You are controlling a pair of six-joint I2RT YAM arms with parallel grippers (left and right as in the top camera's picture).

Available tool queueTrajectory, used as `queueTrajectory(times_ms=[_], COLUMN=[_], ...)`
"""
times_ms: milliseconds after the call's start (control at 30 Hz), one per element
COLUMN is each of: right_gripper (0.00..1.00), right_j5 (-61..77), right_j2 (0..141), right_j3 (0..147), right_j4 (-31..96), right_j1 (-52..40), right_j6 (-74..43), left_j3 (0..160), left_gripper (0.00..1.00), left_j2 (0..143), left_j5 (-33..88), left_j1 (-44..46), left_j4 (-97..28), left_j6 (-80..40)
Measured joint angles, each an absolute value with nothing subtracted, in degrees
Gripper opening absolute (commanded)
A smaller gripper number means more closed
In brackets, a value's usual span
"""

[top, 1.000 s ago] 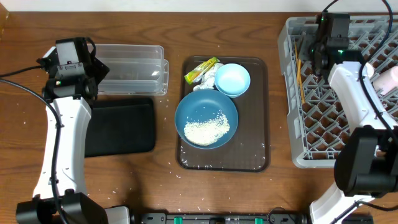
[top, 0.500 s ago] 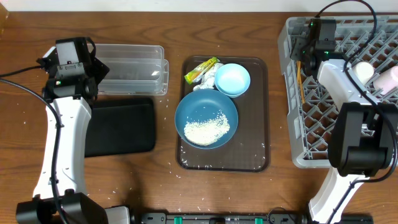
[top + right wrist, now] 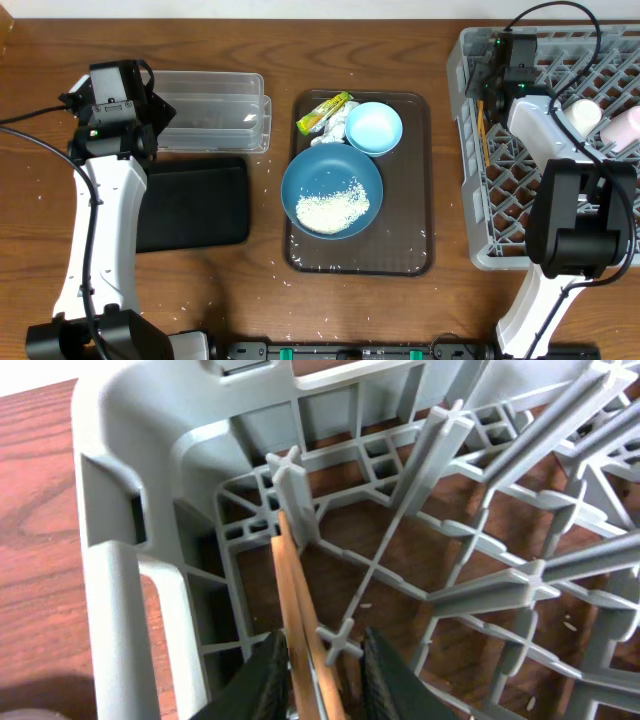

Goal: Sort waste into correct bins and load items into the dishwasher rack
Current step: 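Push the chopsticks down into the rack slot and open the right gripper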

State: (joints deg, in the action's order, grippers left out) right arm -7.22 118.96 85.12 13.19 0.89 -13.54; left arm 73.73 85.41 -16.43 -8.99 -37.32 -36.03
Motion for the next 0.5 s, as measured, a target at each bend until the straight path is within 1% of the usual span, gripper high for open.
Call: queueTrajectory(times_ms=[500], right_gripper=[0.19], right_j5=[-6.74], right_j2=[119.42], right_j3=[85.67], right_j4=[13.21], right_j1=[1.1], right_j6=[-12.34], left_j3=[73.73], left_gripper=[0.99], left_j2=[85.41], left_j5=[-16.43], left_j1=[-8.99], left_j4=[-37.34], left_j6=[-36.03])
